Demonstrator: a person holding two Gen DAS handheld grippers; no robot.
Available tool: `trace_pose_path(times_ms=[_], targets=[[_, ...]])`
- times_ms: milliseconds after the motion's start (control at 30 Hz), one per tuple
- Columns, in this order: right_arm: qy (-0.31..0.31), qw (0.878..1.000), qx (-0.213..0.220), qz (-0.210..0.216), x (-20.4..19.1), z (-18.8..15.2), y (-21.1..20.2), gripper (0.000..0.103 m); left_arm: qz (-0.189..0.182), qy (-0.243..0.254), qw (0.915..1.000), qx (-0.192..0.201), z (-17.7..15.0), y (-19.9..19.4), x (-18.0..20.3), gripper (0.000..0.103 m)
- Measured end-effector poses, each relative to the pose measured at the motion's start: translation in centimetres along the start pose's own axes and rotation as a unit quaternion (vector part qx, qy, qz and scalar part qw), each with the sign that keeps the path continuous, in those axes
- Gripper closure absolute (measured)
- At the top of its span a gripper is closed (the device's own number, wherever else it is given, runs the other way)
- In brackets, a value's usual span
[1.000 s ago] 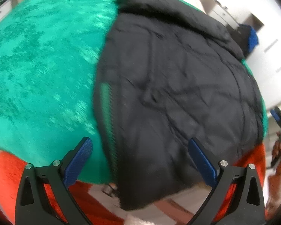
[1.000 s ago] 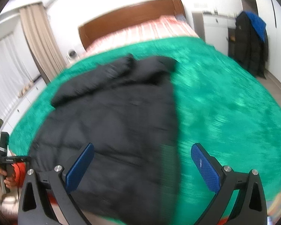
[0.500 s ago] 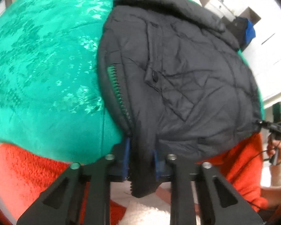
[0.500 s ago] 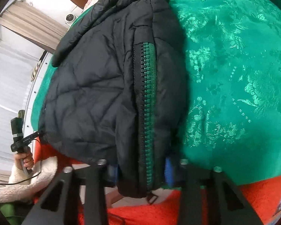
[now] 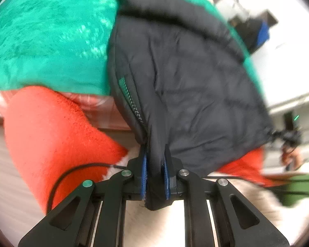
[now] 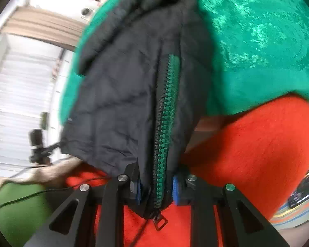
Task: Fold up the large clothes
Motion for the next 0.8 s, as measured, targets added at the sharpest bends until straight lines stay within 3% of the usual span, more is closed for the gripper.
trace_pose_path(times_ms=[133, 233, 333, 400, 500, 533, 567, 600, 667, 700, 733, 800], targets=[[0.011, 0.993, 0.073, 0.09, -2.6, 4.2, -5.3, 0.082, -0.055, 0.006, 0.9956, 0.076, 5.6, -5.3, 2.4, 0.092], [0.012, 0.978, 0.145, 0.147, -4.1, 11.2, -8.8, 0.082, -0.068, 0.05, 0.9882, 0.127, 12.7, -7.3, 4.6, 0.092], [0.024, 0.968, 0.189, 0.161, -4.3, 18.5, -9.5, 0.082, -0.044, 0.088, 0.9794, 0.176, 21.1, -7.6, 5.9, 0.092], [0.029, 0.967, 0.213, 0.138, -4.3, 24.3, -8.4, 0.082, -0.027, 0.085, 0.9762, 0.198, 26.0, -6.3, 6.3, 0.091], [0.061, 0.966, 0.229, 0.107, -2.9, 30.9, -5.7, 0.081, 0.038, 0.085, 0.9728, 0.212, 33.1, -2.5, 6.2, 0.075], [0.07, 0.964, 0.234, 0.102, -2.2, 31.9, -4.9, 0.078, 0.064, 0.084, 0.9712, 0.214, 35.1, -1.3, 5.9, 0.052], [0.08, 0.964, 0.233, 0.098, -1.6, 33.7, -4.0, 0.076, 0.094, 0.087, 0.9673, 0.219, 37.0, -0.3, 5.6, 0.021], [0.093, 0.967, 0.222, 0.086, -1.0, 35.2, -2.5, 0.07, 0.126, 0.087, 0.9617, 0.227, 38.6, 0.6, 5.2, 0.011], [0.127, 0.97, 0.196, 0.073, 0.2, 36.5, 0.1, 0.042, 0.153, 0.08, 0.9556, 0.239, 40.0, 1.4, 4.4, 0.008], [0.145, 0.967, 0.196, 0.078, 0.8, 36.7, 0.9, 0.018, 0.151, 0.071, 0.957, 0.238, 40.5, 1.7, 3.8, 0.008], [0.15, 0.964, 0.204, 0.086, 1.1, 36.6, 0.9, 0.006, 0.14, 0.06, 0.9594, 0.237, 40.5, 1.9, 3.2, 0.008], [0.133, 0.959, 0.23, 0.097, 0.7, 36.0, -0.4, 0.004, 0.119, 0.05, 0.9621, 0.24, 39.5, 1.7, 2.0, 0.008]])
Point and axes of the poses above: each gripper's, at about its wrist camera, not at the fingertips, and y roughly the way its jaws point, x to its right, z to its top, the point moved 5 cm from there along y, roughly the way its jaws point, and after that the axes turned 10 degrees about -z, right-handed, at the moved point
